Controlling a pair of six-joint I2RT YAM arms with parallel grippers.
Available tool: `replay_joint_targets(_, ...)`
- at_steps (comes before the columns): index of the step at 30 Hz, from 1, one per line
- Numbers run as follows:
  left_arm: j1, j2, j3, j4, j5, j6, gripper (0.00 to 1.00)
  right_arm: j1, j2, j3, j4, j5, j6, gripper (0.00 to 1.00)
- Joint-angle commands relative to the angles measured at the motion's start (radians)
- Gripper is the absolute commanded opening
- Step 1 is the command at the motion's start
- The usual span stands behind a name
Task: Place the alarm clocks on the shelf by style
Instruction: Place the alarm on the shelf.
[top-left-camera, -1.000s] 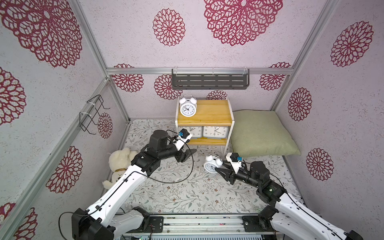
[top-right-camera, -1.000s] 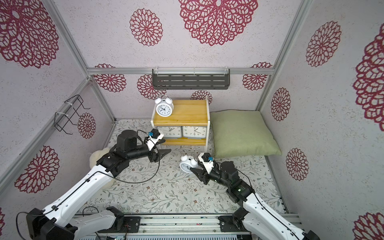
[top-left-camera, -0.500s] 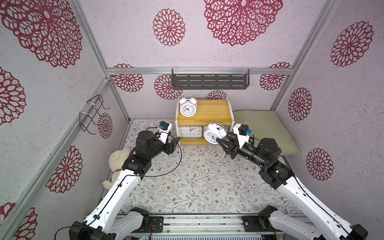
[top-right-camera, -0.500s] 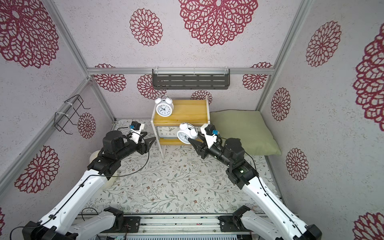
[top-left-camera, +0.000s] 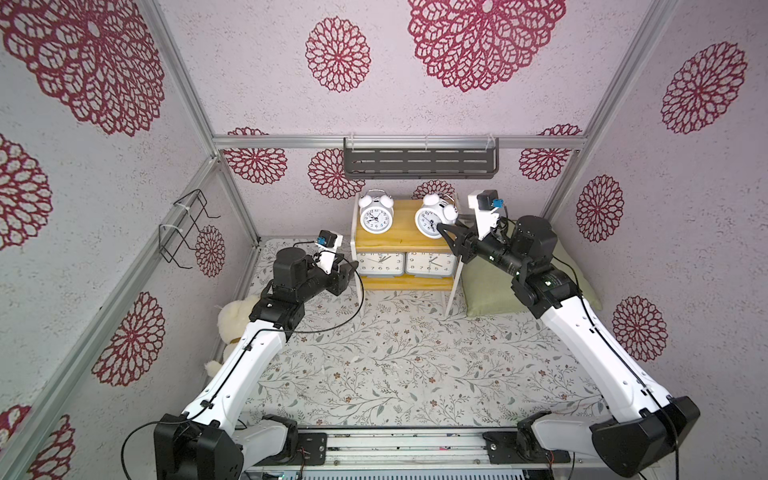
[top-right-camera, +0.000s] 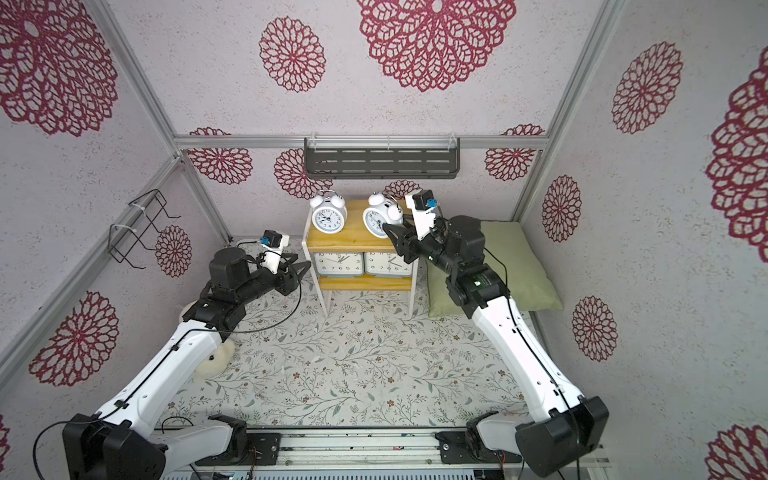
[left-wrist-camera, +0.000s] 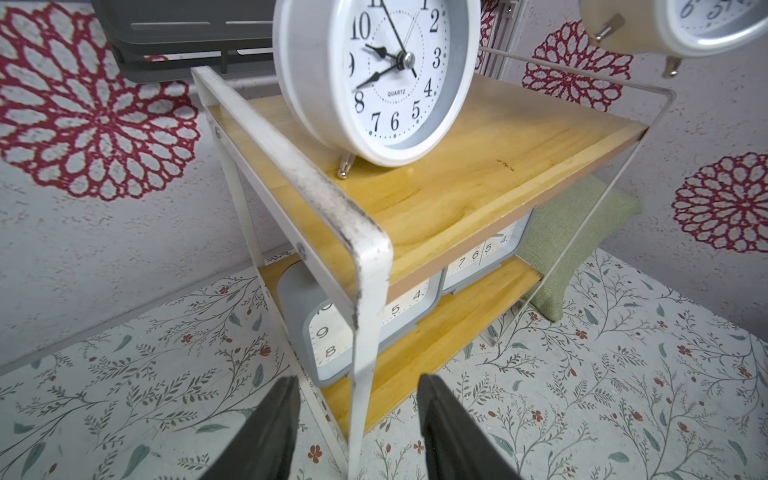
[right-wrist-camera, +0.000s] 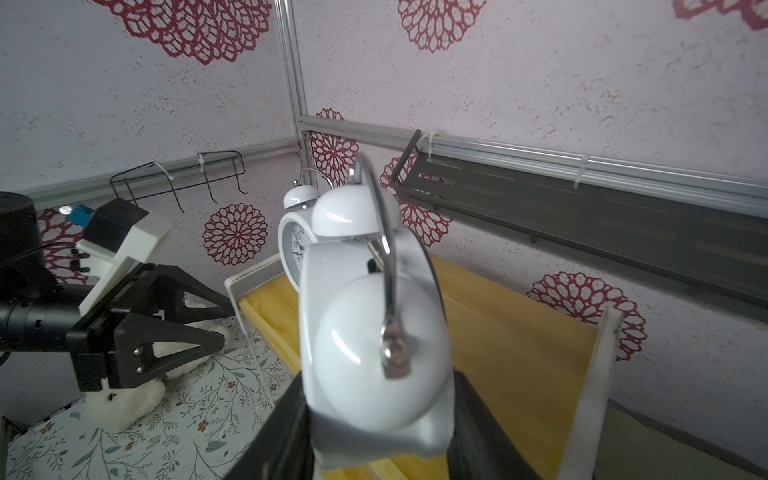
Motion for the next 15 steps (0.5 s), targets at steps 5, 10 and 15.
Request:
replay_joint_targets(5, 0.028, 0.04, 0.027, 0.048, 0.08, 0.017, 0.45, -0.048, 0.11, 0.175, -0.028, -0.094, 0.02, 0.23)
replay_joint_targets(10, 0.037, 0.061, 0.035, 0.056, 0.106, 0.024, 0.43, -0.06, 0.188, 0.277, -0.105, -0.124, 0.019, 0.22)
replay_joint_targets(15, 0.044, 0.08, 0.047, 0.054, 0.134, 0.029, 0.39, -0.064, 0.233, 0.343, -0.16, -0.141, 0.015, 0.22)
